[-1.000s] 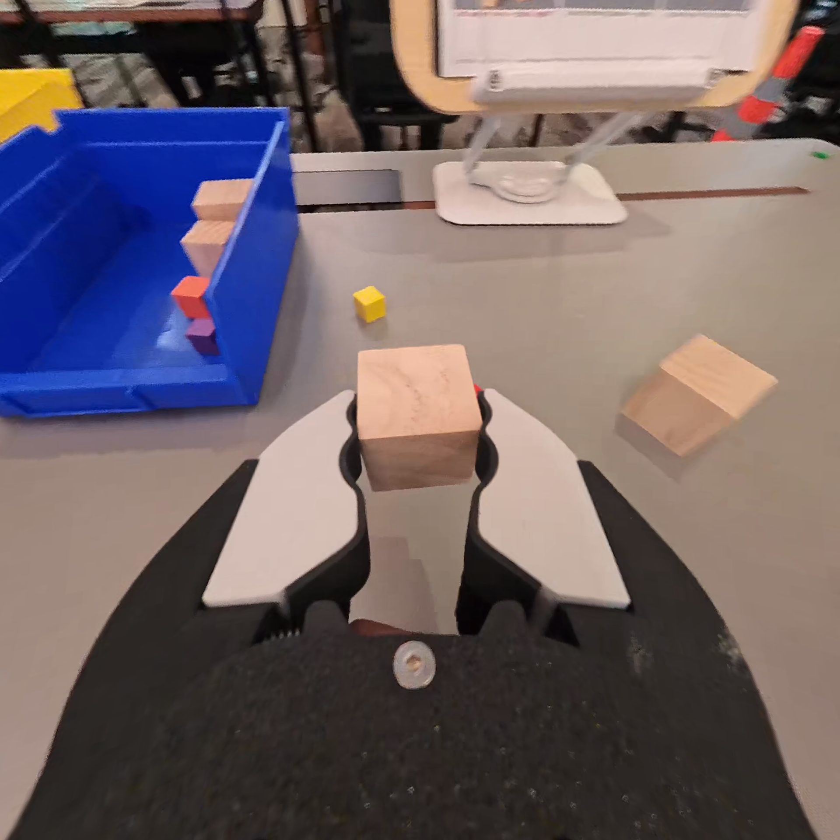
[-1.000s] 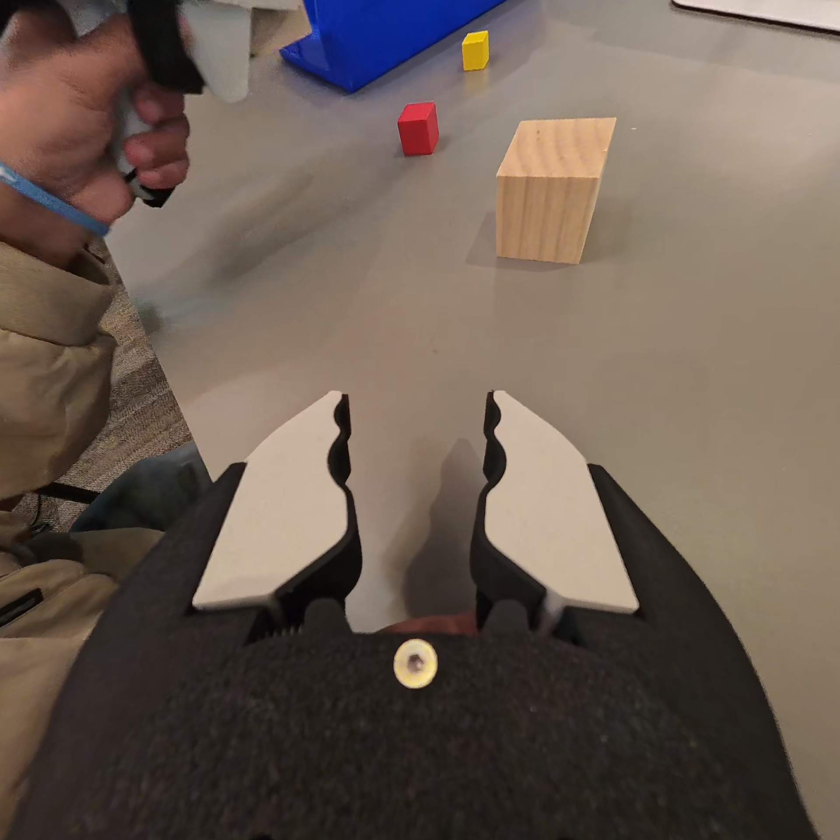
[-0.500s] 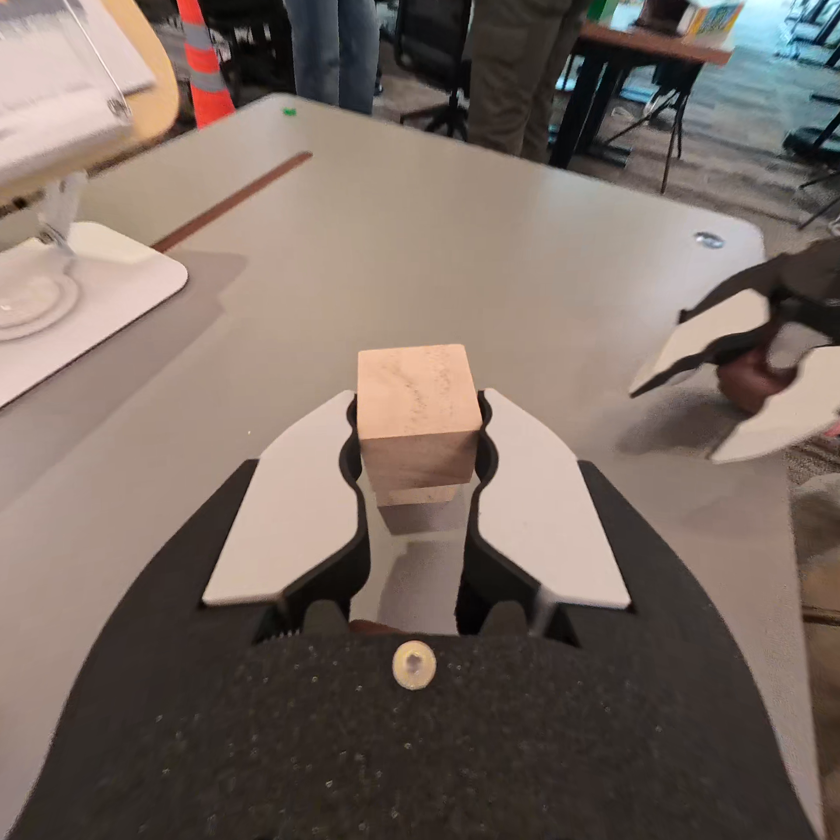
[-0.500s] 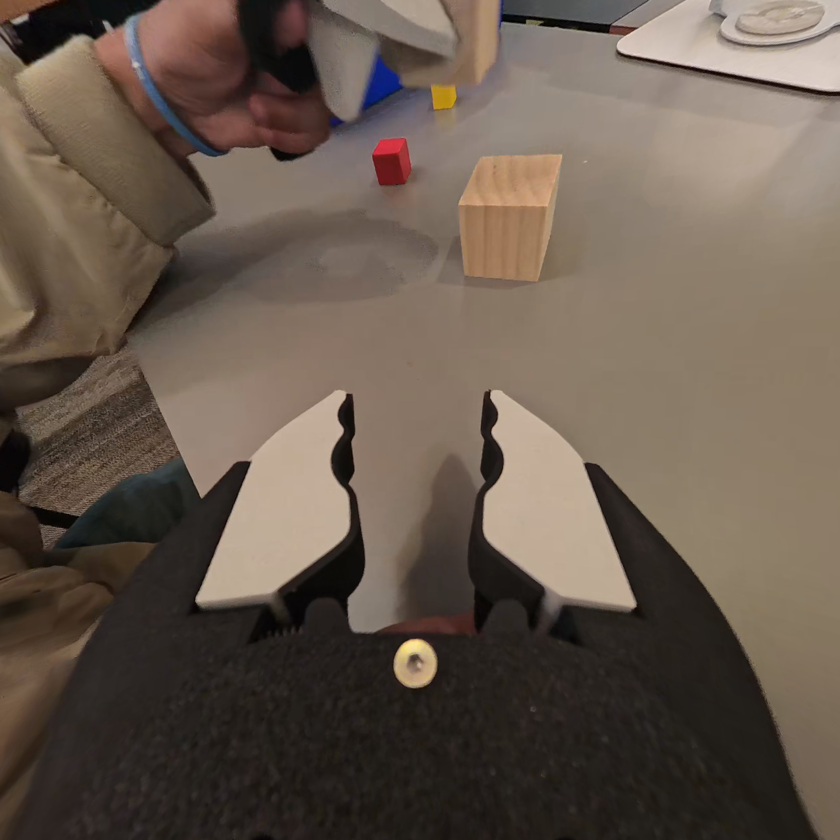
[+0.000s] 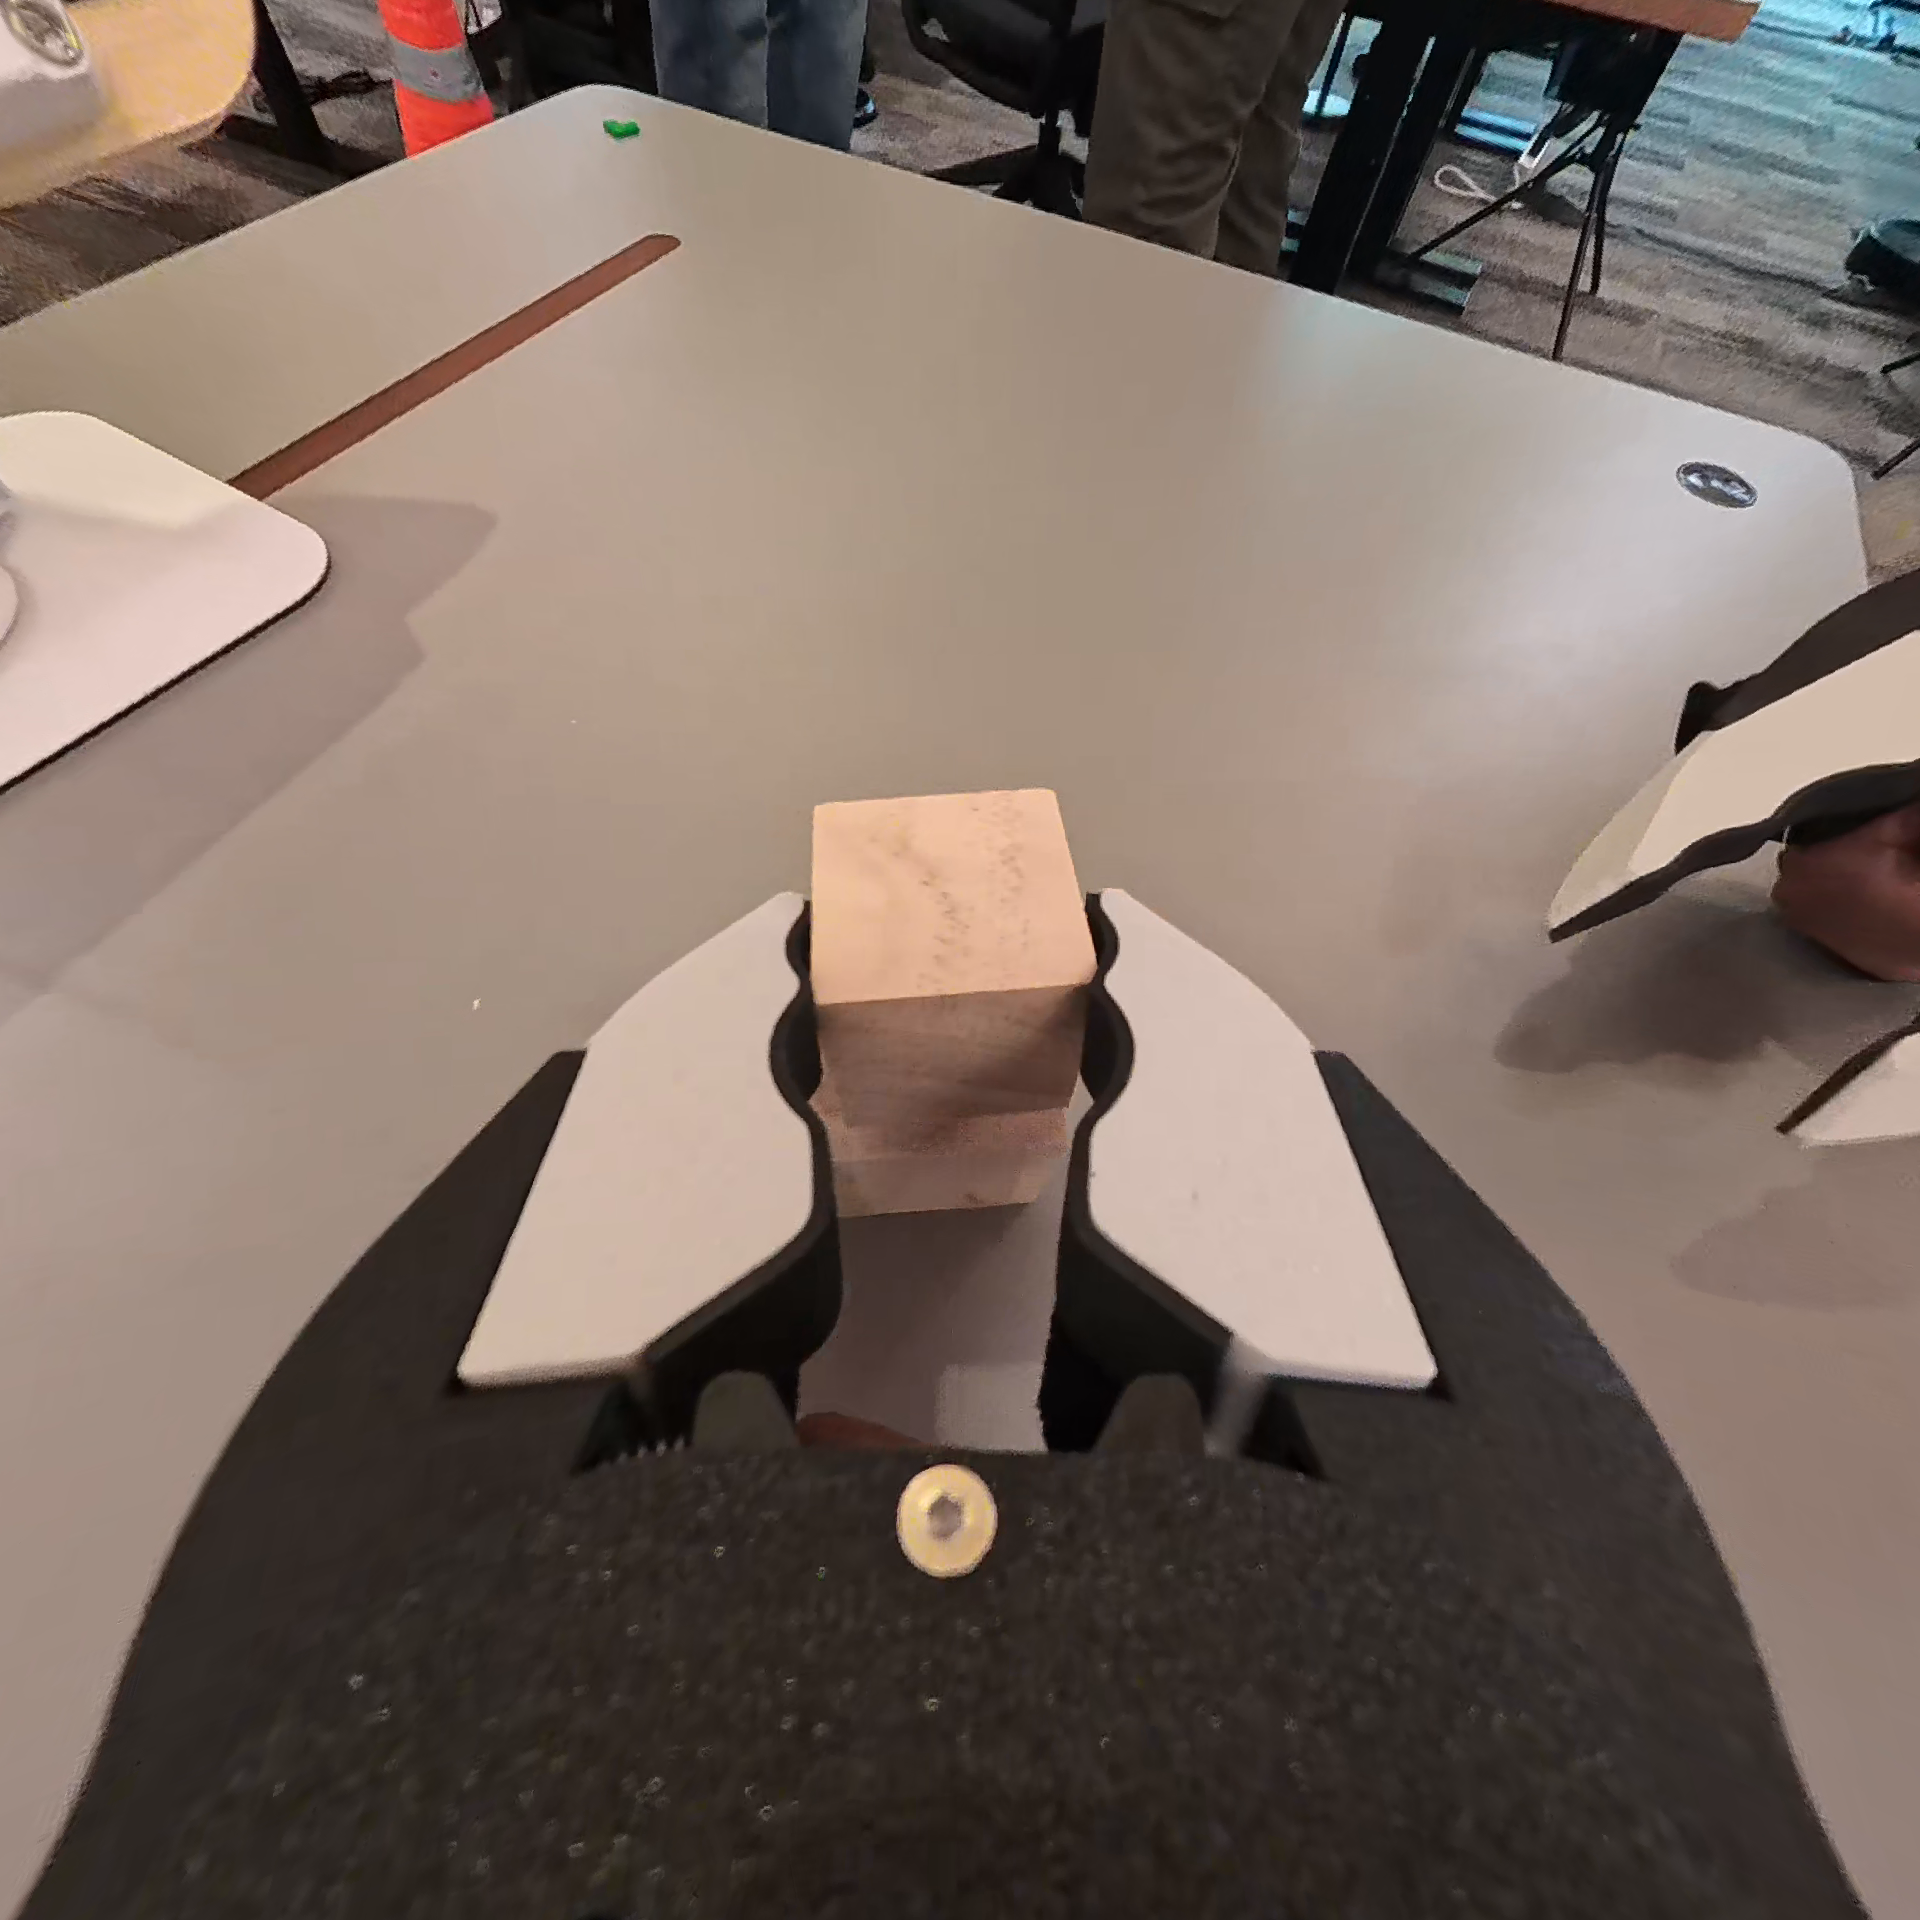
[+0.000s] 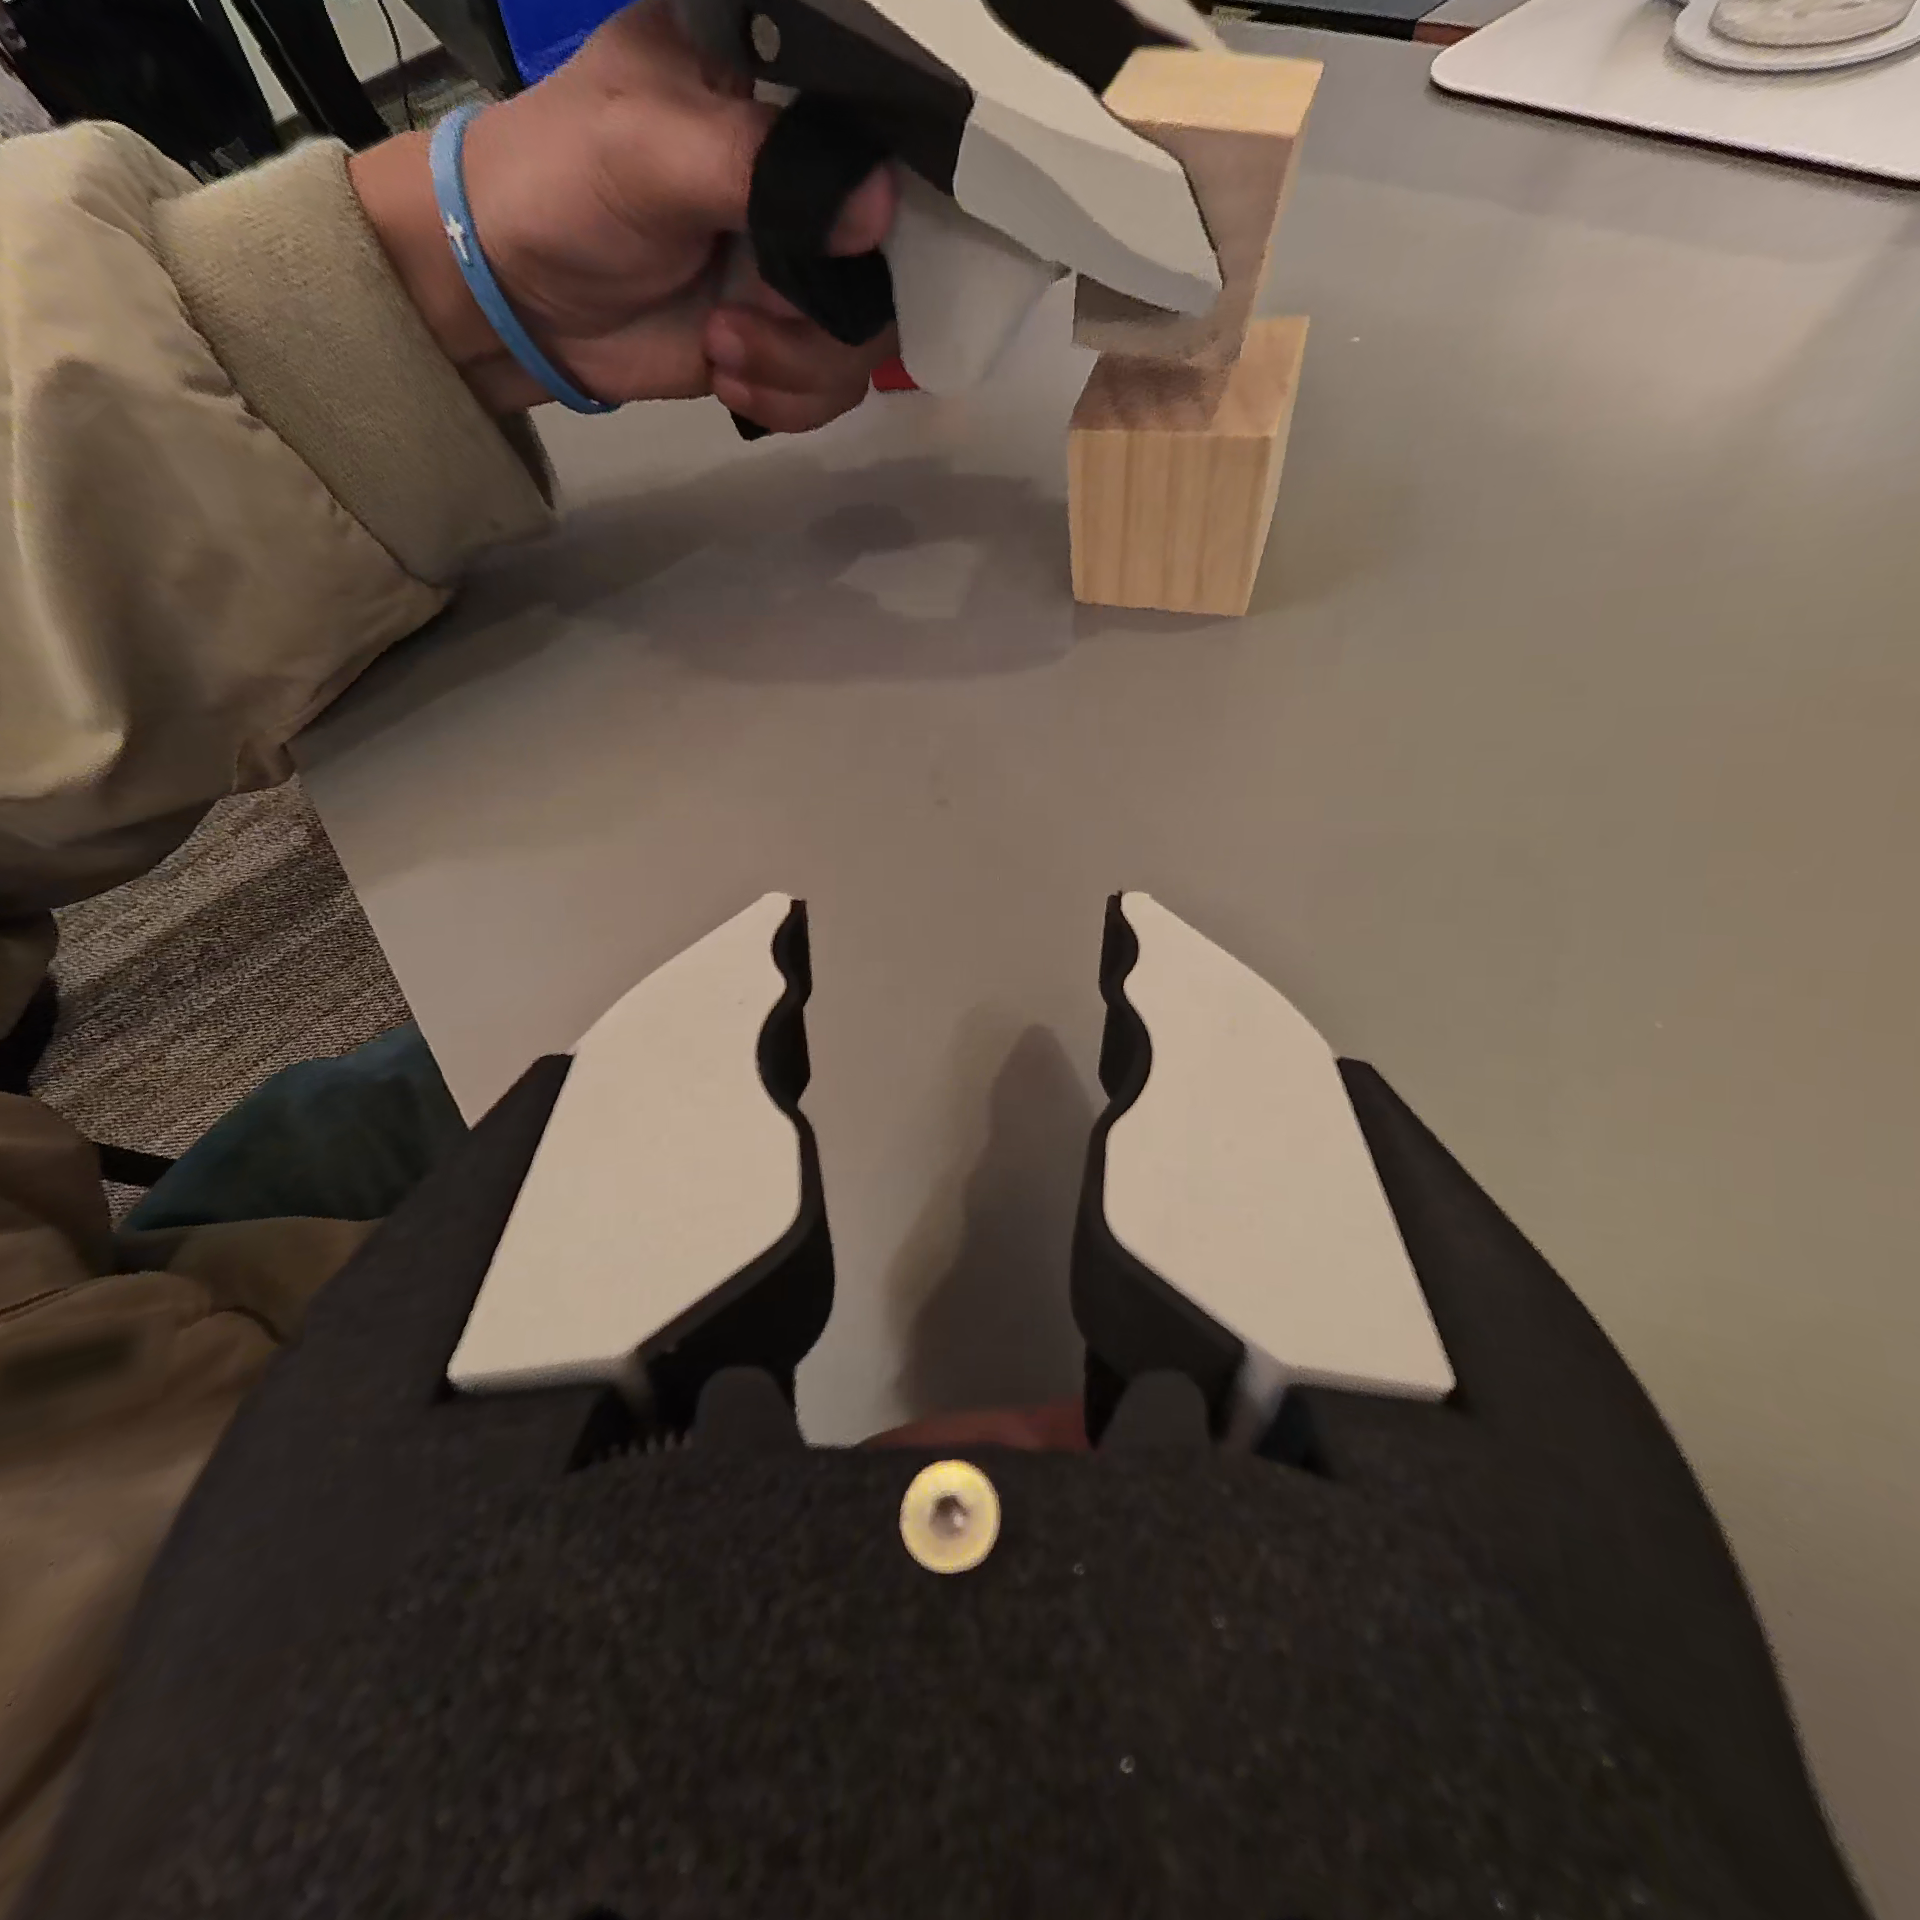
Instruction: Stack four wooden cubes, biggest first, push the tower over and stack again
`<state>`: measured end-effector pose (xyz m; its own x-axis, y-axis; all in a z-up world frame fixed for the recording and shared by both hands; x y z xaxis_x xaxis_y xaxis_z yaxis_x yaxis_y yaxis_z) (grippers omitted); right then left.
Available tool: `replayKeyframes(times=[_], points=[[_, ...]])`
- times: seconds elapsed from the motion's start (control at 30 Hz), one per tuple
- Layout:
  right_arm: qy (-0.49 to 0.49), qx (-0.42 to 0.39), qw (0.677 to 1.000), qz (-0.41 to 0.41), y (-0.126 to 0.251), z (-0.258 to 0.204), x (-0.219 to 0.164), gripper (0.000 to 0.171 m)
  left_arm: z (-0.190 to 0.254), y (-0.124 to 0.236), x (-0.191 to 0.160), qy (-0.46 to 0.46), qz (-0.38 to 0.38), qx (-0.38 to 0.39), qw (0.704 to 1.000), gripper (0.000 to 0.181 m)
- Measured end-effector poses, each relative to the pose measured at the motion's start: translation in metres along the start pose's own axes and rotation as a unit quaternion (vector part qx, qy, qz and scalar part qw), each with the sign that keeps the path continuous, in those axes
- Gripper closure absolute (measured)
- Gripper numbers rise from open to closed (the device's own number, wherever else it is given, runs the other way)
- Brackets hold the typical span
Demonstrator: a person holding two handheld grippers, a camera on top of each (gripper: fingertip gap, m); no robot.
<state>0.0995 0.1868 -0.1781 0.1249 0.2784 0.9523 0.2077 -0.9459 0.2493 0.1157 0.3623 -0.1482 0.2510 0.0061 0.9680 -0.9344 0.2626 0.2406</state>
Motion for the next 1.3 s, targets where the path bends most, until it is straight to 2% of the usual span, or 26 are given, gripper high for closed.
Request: replayKeyframes(times=[0.37, 0.47, 0.63, 0.77, 0.9, 0.97, 1.1, 1.2, 1.3], points=[[-0.006, 0.001, 1.000, -0.002, 0.001, 0.003, -0.001, 0.117, -0.003, -0.004, -0.013, -0.026, -0.018, 0.032, 0.999, 0.132], [-0.007, 0.002, 1.000, -0.003, 0.001, 0.003, -0.002, 0.117, -0.002, 0.002, -0.013, -0.027, -0.020, 0.037, 0.999, 0.106], [-0.007, -0.001, 1.000, -0.001, 0.002, 0.004, -0.001, 0.117, 0.025, 0.040, 0.016, -0.026, 0.040, 0.034, 0.998, 0.095], [-0.008, -0.007, 1.000, 0.004, 0.003, 0.007, 0.001, 0.117, 0.057, 0.097, 0.042, -0.030, 0.140, 0.111, 0.983, 0.087], [-0.012, -0.017, 1.000, 0.014, 0.003, 0.011, 0.002, 0.117, 0.084, 0.143, 0.031, -0.001, 0.213, 0.238, 0.948, 0.080], [-0.011, -0.022, 0.999, 0.020, 0.003, 0.012, 0.003, 0.117, 0.091, 0.159, 0.010, 0.024, 0.219, 0.311, 0.924, 0.081], [-0.008, -0.029, 0.999, 0.030, 0.003, 0.013, 0.005, 0.116, 0.101, 0.172, -0.032, 0.069, 0.195, 0.398, 0.894, 0.084], [-0.006, -0.030, 0.999, 0.030, 0.004, 0.013, 0.005, 0.117, 0.104, 0.175, -0.048, 0.091, 0.182, 0.425, 0.882, 0.088], [-0.006, -0.028, 0.999, 0.027, 0.004, 0.013, 0.004, 0.117, 0.106, 0.171, -0.052, 0.079, 0.157, 0.427, 0.887, 0.089]])
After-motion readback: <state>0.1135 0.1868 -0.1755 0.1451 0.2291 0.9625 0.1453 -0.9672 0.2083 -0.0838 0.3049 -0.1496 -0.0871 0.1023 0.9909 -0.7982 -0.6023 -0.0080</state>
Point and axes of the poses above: each gripper's, where its closed fingertips meet, y back along the fingers, x out of its top, z = x × y across the jaws, the point moved 3 cm from there along y, back along the fingers, and after that the axes turned 14 degrees about z, right-handed, at the moved point
